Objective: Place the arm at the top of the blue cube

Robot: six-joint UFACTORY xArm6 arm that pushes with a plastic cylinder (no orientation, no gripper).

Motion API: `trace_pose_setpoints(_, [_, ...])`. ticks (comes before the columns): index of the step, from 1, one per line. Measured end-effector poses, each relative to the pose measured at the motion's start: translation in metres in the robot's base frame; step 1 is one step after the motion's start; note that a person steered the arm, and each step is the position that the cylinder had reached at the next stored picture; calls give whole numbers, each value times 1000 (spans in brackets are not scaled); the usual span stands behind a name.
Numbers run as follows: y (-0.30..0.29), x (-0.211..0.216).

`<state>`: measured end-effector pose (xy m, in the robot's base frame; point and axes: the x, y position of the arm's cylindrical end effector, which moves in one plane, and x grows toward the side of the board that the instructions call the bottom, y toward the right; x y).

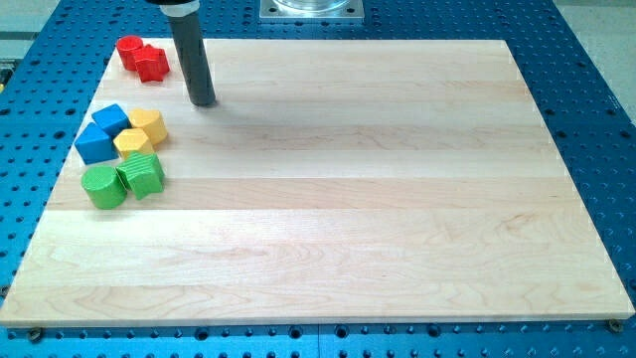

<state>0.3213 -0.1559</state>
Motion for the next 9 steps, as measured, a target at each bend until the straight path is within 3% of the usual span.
trace_pose_setpoints(4, [-72, 0])
trace_pose_setpoints(9, [-124, 32])
